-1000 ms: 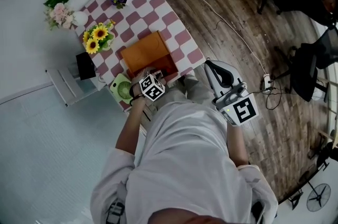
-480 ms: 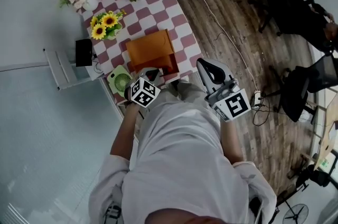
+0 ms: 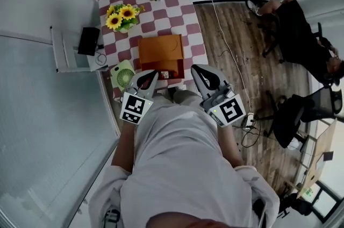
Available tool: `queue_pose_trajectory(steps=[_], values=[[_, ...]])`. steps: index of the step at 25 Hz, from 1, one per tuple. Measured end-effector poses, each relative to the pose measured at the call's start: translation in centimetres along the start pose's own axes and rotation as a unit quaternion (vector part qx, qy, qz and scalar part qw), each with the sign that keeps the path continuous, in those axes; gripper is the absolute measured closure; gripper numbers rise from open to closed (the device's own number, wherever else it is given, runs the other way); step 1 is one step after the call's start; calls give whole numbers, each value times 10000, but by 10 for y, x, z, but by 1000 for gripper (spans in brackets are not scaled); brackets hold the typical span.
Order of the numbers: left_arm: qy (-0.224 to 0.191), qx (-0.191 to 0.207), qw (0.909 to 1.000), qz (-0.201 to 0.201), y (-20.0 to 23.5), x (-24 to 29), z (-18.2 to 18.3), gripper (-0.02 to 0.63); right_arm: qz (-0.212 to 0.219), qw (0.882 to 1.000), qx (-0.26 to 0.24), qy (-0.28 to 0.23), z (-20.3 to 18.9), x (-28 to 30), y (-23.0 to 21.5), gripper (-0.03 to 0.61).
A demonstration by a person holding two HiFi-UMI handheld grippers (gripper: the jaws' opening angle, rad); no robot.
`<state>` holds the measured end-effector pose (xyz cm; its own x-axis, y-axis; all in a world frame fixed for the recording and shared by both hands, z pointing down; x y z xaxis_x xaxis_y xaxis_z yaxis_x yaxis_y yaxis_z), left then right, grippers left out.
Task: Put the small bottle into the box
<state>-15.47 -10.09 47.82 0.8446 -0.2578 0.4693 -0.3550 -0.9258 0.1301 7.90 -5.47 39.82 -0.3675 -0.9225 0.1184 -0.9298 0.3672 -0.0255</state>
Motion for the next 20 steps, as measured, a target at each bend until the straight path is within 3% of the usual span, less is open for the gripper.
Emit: queue_pose_trajectory(steps=[4,9,17,19,20], values=[[-806,35,9958,429,-6,-34,21,615,299,9994,-82,-120,9,11,9,575],[-1842,140,9764,1119,-13,-68,48,616,541,9973,-184,-461,27,19,20,575],[-2842,641,9458,1439,-17,-110,94,617,760,9904,-279,-1116,65,24,32,575],[-2872,805,9438,1423,-19,-111,102,616,881,9882,-329,-1207,74,25,34,575],[-2722,956,9470,1410,-19,-109,104,615,950,9869,-376,-1249,78,25,34,575]])
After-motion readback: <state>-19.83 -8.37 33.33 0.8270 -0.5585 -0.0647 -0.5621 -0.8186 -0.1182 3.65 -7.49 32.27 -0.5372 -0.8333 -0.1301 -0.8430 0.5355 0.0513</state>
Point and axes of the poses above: the fingertips, and each gripper's own axes: x forward along the fingers, y to its left, z out of its top, the point moved 10 cm from there along -x, backward along the fingers, and after that the axes turned 14 degrees about -z, right-handed, at the moved point
